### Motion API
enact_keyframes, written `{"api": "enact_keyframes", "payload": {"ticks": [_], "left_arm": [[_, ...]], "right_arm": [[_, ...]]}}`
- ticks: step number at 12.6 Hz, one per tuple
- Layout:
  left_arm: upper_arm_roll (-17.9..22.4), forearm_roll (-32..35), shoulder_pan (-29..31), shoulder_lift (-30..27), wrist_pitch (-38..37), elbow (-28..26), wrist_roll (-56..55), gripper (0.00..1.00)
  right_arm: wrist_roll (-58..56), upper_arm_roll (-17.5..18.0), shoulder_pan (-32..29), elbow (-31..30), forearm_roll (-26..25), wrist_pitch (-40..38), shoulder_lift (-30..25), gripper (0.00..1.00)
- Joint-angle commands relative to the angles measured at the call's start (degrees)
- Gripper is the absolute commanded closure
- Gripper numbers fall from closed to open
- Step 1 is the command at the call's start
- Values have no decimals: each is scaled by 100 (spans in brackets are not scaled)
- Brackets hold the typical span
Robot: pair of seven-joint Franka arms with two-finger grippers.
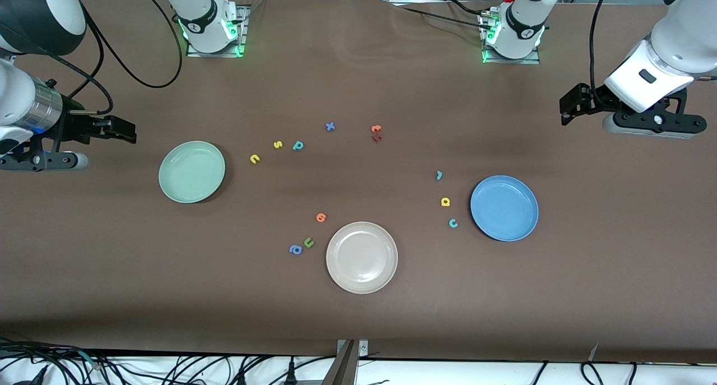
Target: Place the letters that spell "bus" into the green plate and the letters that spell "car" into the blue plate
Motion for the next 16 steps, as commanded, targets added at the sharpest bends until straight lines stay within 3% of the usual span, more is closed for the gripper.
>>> {"api": "enact_keyframes", "payload": {"ticks": [1, 4, 8, 11, 16], "left_arm": [[2, -85, -9, 92, -216, 170, 104, 0], [-95, -94, -18, 118, -366, 161, 122, 0], [-253, -268, -158, 776, -235, 214, 87, 0], [-262, -305, -360, 1347, 528, 205, -35, 0], [-262, -225, -782, 2322, 1811, 170, -1203, 0]], "right_arm": [[82, 106, -94, -18, 66, -50, -60, 0], [91, 132, -25, -44, 57, -59, -42, 0], [1002, 124, 396, -71, 48, 37, 133, 0], [1759, 132, 748, -219, 57, 204, 318, 1], [3155, 316, 925, -1378, 74, 1346, 292, 1]]}}
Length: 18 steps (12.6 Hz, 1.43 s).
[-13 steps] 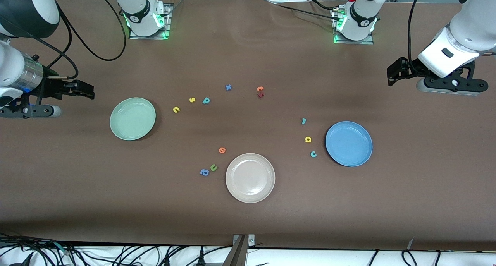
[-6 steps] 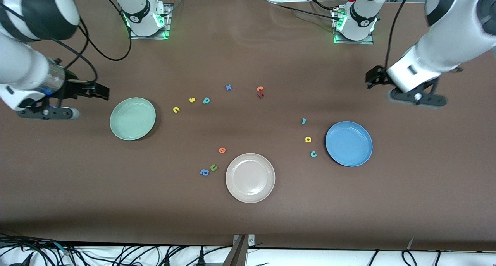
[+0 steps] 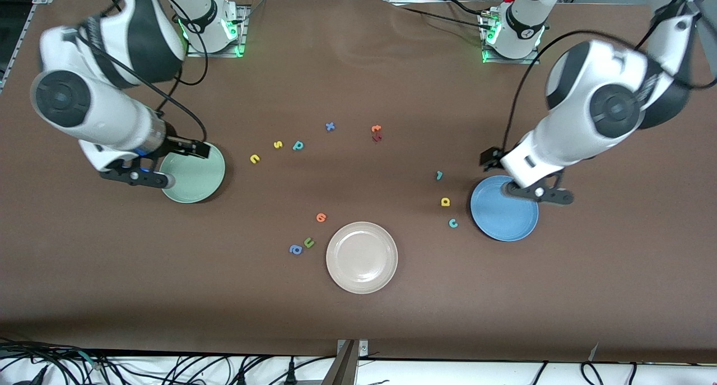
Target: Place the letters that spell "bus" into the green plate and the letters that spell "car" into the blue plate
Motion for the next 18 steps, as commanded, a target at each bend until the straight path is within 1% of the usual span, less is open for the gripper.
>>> {"api": "enact_keyframes", "payload": {"ticks": [1, 3, 5, 7, 9, 10, 11, 12, 14, 15, 16, 17, 18], "left_arm": [[9, -21, -195, 593, 553, 179, -623, 0], [9, -12, -292, 971, 1063, 109, -784, 0], [9, -12, -336, 1305, 1529, 56, -784, 0], [18, -12, -424, 1613, 2109, -93, -793, 0], [18, 6, -451, 1737, 2409, -312, -793, 1], [18, 119, -459, 1755, 2567, -470, -793, 2], [18, 224, -486, 1799, 2751, -594, -793, 3], [10, 278, -512, 1877, 2840, -621, -793, 6], [27, 296, -652, 1922, 2841, -743, -793, 18], [27, 426, -653, 1931, 2841, -788, -793, 21], [18, 680, -653, 1983, 2841, -788, -793, 27], [18, 761, -653, 2001, 2841, -788, -793, 30], [18, 779, -644, 2001, 2841, -788, -793, 30]], "right_arm": [[827, 146, 1, -753, 74, 549, -147, 2], [1547, 313, 1, -1359, 82, 1198, -155, 4], [2356, 375, 10, -1948, 82, 1972, -138, 4], [2701, 402, 1, -2449, 82, 2674, -68, 4], [3148, 402, 10, -2985, 82, 3631, 38, 4], [3333, 428, 10, -3179, 82, 4028, 90, 4], [3370, 437, 10, -3277, 82, 4232, 195, 4], [3370, 437, 10, -3295, 82, 4382, 353, 4], [3388, 437, 10, -3374, 91, 4681, 556, 4], [3510, 437, 10, -3435, 91, 4760, 591, 4], [3589, 446, 10, -3445, 83, 4761, 618, 4], [3616, 446, 19, -3445, 82, 4761, 662, 4], [3625, 472, 19, -3445, 91, 4822, 723, 5]]}}
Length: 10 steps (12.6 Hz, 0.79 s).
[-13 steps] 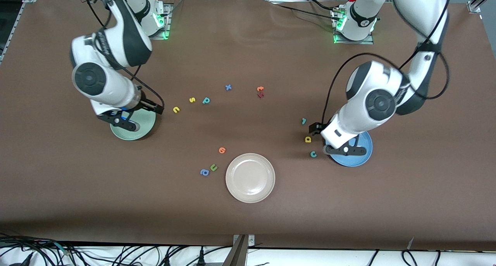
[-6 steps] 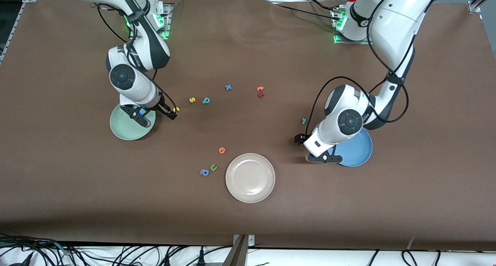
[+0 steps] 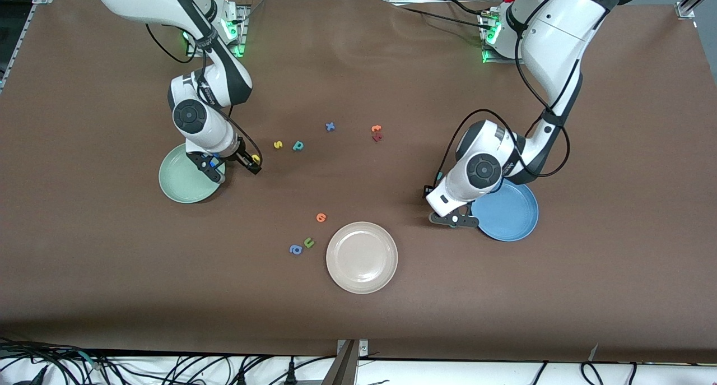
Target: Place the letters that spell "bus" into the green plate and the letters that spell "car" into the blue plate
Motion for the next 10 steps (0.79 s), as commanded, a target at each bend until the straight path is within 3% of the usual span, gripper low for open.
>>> {"api": "enact_keyframes", "payload": {"ticks": [1, 5, 8, 10], "left_arm": [[21, 258, -5, 5, 79, -28, -59, 30], [38, 258, -14, 48, 79, -28, -59, 48], [47, 267, -5, 75, 70, -28, -42, 85], [56, 267, 12, -4, -43, 16, -24, 91]], "right_arm": [[164, 118, -14, -83, 95, 212, 75, 5], [542, 232, -14, -83, 86, 212, 136, 6], [542, 232, -14, -83, 86, 221, 216, 17], [542, 241, -14, -83, 86, 221, 225, 19]]}}
